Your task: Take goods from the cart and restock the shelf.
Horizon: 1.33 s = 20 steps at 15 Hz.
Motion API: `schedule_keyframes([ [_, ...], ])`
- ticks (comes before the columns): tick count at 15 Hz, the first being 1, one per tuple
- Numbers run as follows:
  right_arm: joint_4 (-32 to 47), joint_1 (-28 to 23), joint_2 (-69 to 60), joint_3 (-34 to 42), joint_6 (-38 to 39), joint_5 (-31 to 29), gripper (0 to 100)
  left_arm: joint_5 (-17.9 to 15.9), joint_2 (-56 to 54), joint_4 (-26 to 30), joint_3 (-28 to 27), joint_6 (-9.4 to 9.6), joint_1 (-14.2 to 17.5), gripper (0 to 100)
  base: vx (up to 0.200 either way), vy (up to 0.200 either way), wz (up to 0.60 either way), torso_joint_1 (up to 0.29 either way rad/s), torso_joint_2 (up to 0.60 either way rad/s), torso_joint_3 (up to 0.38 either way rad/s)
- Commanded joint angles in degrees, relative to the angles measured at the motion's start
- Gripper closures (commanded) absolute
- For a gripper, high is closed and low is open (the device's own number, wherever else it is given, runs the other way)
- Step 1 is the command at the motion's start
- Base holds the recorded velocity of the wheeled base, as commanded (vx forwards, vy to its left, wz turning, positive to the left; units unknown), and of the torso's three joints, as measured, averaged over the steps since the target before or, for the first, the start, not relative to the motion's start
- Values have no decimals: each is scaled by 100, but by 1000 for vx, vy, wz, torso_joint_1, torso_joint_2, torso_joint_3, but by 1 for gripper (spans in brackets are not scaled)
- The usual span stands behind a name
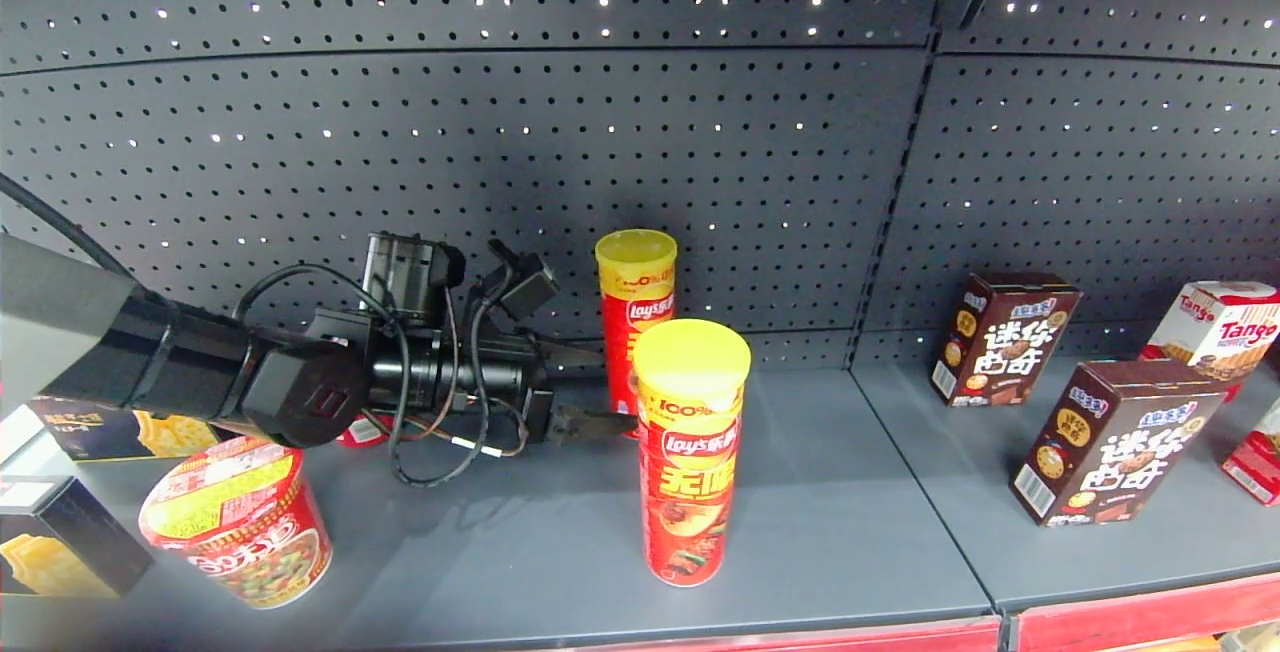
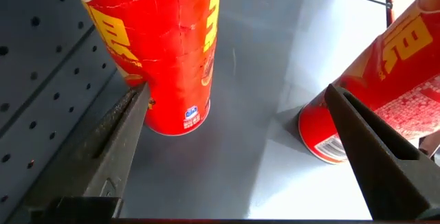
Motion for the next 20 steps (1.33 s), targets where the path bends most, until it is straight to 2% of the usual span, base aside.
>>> schedule_keyframes([
  [1, 2, 0, 7, -1, -1, 4, 0, 0, 31, -4, -16, -1, -13, 0, 0, 0, 0, 0, 0, 0],
  [5, 2, 0, 7, -1, -1, 4, 0, 9, 49, -4, -42, -1, -39, 0, 0, 0, 0, 0, 0, 0],
  [8, 2, 0, 7, 7, -1, 4, 0, 35, -13, -13, -42, 8, 180, 0, 0, 0, 0, 0, 0, 0],
  [10, 2, 0, 7, 7, -1, 4, 0, 325, -250, -57, -59, 25, 365, 0, 0, 0, 0, 0, 0, 0],
  [12, 2, 0, 7, -1, -1, 4, 0, 721, -584, -391, -16, 25, 488, 0, 0, 0, 0, 0, 0, 0],
  [15, 2, 0, 7, -1, -1, 4, 0, 1160, -988, -602, 46, -10, 462, 0, 0, 0, 0, 0, 0, 0],
  [16, 2, 0, 7, 7, -1, 4, 0, 1547, -1190, -602, 187, -19, 453, 0, 0, 0, 0, 0, 0, 0],
  [17, 2, 0, 7, 7, -1, 4, 0, 2206, -1700, -584, 538, -168, 391, 0, 0, 0, 0, 0, 0, 0],
  [18, 2, 0, 7, 7, -1, 4, 0, 2470, -2043, -593, 767, -335, 339, 0, 0, 0, 0, 0, 0, 0],
  [19, 2, 0, 7, 7, -1, 4, 0, 3173, -2605, -602, 1127, -599, 303, 0, 0, 0, 0, 0, 0, 0],
  [20, 2, 0, 7, -1, -1, 4, 0, 3568, -2922, -602, 1250, -731, 303, 0, 0, 0, 0, 0, 0, 0],
])
